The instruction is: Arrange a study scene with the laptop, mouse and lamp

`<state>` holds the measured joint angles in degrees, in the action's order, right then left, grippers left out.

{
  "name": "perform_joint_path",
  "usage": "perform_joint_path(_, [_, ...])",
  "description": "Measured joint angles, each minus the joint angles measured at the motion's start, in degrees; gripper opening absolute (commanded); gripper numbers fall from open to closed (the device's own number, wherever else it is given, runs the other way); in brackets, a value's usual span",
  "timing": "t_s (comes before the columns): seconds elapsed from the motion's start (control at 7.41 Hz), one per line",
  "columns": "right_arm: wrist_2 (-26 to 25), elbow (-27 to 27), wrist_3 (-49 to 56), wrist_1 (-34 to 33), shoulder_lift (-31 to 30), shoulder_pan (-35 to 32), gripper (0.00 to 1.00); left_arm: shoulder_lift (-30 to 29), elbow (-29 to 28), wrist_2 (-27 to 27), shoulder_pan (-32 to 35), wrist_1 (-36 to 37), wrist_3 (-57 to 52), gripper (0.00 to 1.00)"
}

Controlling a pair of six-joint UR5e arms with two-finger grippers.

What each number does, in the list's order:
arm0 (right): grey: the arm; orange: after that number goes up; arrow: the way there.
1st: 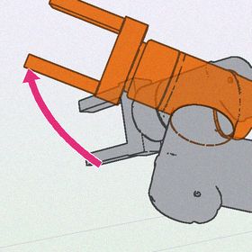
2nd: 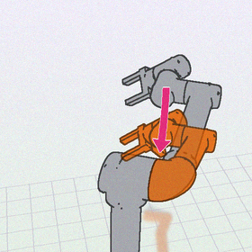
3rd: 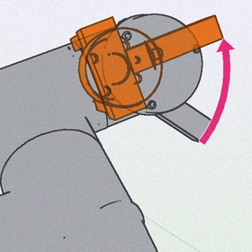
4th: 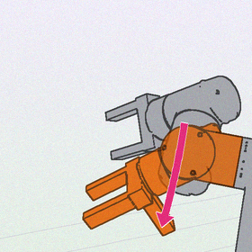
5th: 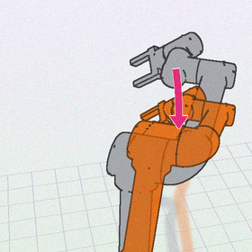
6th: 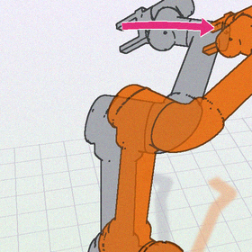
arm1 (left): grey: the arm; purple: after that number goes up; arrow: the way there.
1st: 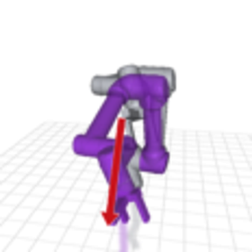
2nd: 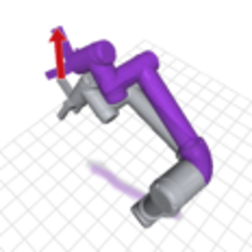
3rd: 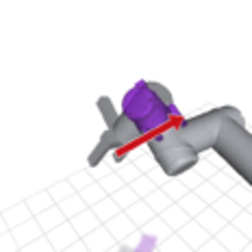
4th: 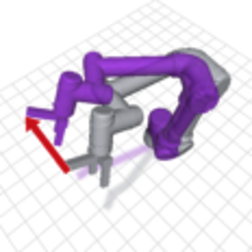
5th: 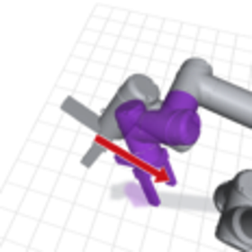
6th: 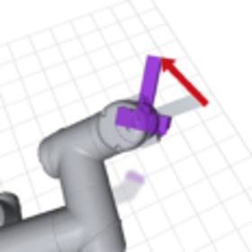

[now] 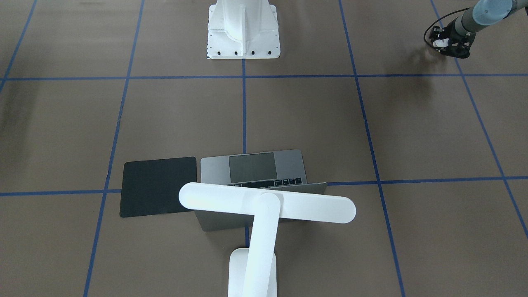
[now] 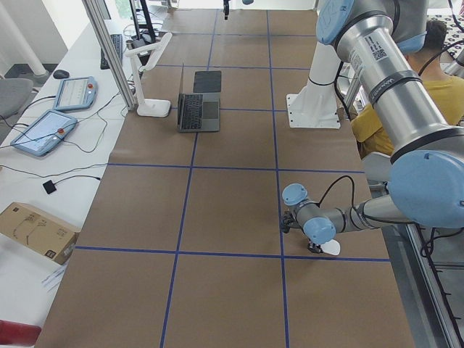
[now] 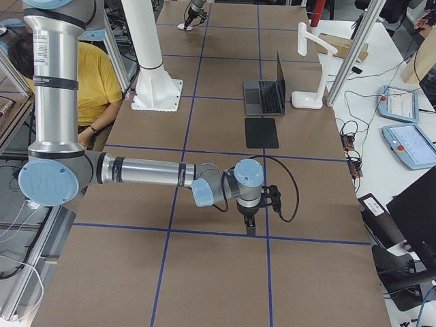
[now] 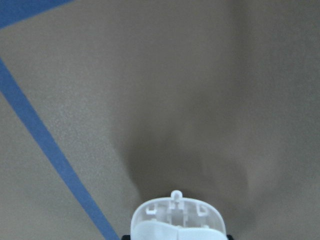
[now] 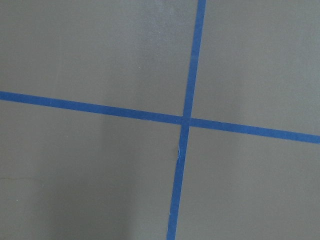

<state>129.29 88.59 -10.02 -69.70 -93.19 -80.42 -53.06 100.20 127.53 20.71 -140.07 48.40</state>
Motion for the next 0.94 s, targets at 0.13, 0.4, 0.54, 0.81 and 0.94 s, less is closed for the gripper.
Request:
perform_joint_path(0.13, [0.0, 0.0, 0.0, 0.0, 0.0, 0.0, 1.0, 0.1, 0.7, 1.1, 0.2, -0.6, 0.1, 0.48])
perform_joint_path(0.4, [0.0, 0.0, 0.0, 0.0, 0.0, 0.0, 1.0, 1.2, 4.5, 4.0, 0.4, -0.8, 0.6, 0.48])
perform_joint_path(0.54, [0.0, -0.1, 0.0, 0.0, 0.1, 0.0, 1.0, 1.5, 6.9, 6.0, 0.5, -0.8, 2.0, 0.48])
perform_joint_path(0.81, [0.0, -0.1, 0.0, 0.0, 0.2, 0.0, 1.0, 0.5, 10.8, 8.5, 0.7, -0.6, 6.3, 0.48])
perform_joint_path(0.94, [0.0, -0.1, -0.1, 0.1, 0.1, 0.0, 1.0, -0.9, 12.0, 8.9, 0.9, -0.5, 8.1, 0.48])
